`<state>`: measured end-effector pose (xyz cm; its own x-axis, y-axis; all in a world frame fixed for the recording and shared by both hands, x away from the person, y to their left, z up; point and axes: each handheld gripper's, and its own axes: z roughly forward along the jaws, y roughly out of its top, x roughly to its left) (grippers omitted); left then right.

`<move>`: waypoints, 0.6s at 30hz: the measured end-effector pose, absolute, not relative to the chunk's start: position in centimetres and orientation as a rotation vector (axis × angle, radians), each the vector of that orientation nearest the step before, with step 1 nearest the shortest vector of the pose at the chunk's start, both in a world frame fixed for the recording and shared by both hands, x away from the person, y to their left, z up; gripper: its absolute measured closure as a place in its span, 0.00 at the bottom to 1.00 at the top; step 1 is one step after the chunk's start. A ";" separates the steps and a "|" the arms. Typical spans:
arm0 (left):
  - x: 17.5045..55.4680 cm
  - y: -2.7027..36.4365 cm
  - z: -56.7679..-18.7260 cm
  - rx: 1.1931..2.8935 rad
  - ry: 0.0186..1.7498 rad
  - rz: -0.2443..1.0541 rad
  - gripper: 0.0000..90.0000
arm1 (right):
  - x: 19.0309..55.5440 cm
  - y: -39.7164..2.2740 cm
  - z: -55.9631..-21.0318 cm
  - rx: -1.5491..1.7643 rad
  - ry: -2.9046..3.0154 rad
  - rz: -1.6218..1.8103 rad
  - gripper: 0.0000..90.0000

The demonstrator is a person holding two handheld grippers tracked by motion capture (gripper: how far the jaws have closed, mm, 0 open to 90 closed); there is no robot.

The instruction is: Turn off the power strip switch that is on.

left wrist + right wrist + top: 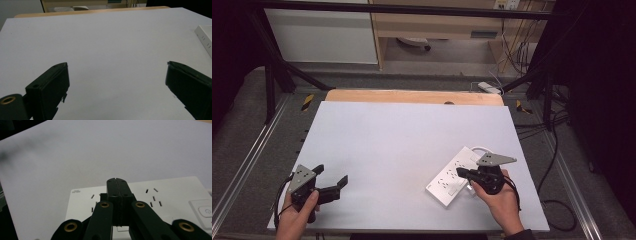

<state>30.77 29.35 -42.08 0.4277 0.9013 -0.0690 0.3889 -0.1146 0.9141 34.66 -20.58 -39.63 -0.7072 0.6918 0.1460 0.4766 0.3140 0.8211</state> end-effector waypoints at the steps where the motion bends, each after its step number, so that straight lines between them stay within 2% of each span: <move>1: 30.8 29.4 -42.1 1.701 1.131 0.653 0.06 | 34.6 -20.5 -39.7 1.068 2.352 1.342 1.00; 18: 30.5 29.4 -42.1 1.714 1.118 0.655 0.06 | 34.5 -19.7 -40.8 1.089 2.411 1.275 1.00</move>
